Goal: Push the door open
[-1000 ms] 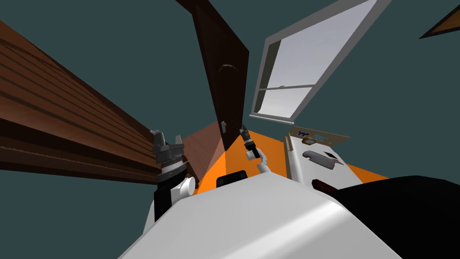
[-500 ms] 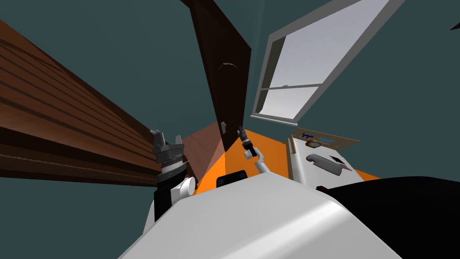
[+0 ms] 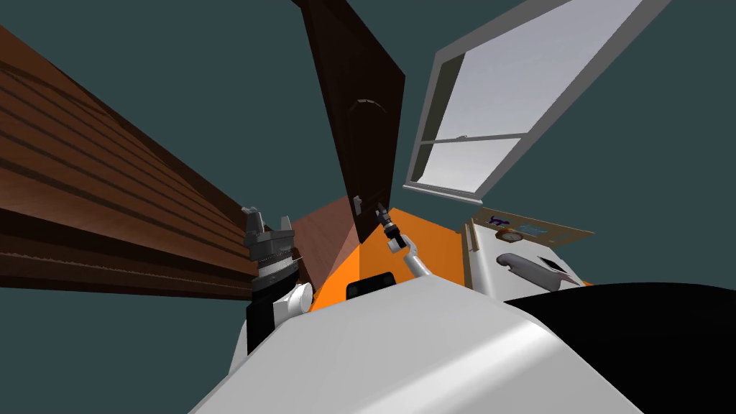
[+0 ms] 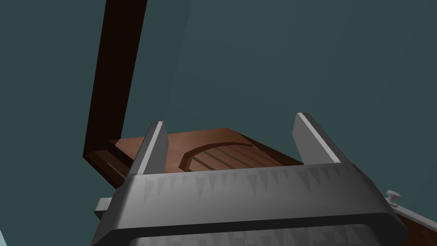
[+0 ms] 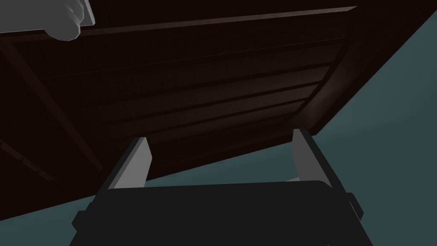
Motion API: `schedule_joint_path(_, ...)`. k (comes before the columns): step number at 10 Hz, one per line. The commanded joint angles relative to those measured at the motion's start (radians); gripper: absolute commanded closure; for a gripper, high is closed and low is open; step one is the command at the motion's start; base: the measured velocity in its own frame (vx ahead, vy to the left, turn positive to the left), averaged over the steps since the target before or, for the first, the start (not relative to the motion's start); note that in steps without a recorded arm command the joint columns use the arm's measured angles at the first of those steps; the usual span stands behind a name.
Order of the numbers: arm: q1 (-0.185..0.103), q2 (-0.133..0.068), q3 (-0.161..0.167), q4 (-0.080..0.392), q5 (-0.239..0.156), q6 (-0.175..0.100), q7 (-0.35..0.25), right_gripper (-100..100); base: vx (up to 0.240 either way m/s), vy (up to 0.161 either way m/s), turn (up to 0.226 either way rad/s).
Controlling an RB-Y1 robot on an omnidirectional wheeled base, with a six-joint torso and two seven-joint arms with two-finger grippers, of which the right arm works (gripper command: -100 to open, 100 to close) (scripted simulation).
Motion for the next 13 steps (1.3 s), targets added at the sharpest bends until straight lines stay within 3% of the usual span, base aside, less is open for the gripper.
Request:
schedule_joint_path(1,-0.034,-0.005,0.013,0.050,0.009,0.003,-0.024,-100,0.064,-0.085,0.096)
schedule_joint_path(2,-0.060,-0.006,0.020,0.081,0.015,0.000,-0.037,-100,0.075,-0.105,0.101)
schedule_joint_path(3,-0.060,-0.006,0.020,0.102,0.015,0.000,-0.037,-100,0.050,-0.077,0.037)
schedule_joint_path(4,-0.086,-0.006,0.026,0.128,0.021,-0.002,-0.051,-100,0.051,-0.059,0.047)
schedule_joint_path(5,-0.086,-0.006,0.026,0.146,0.021,-0.002,-0.051,-100,0.034,-0.044,0.037)
schedule_joint_path(6,-0.112,-0.007,0.033,0.187,0.027,-0.005,-0.064,-100,0.042,-0.050,0.058)
schedule_joint_path(7,-0.112,-0.007,0.033,0.190,0.027,-0.005,-0.064,-100,0.033,-0.045,0.038)
schedule_joint_path(9,-0.162,-0.007,0.046,0.264,0.038,-0.009,-0.090,-100,0.050,-0.071,0.077)
schedule_joint_path(10,-0.162,-0.007,0.046,0.275,0.038,-0.009,-0.090,-100,0.041,-0.061,0.033)
schedule_joint_path(13,-0.211,-0.006,0.059,0.359,0.049,-0.014,-0.115,-100,0.036,-0.055,0.046)
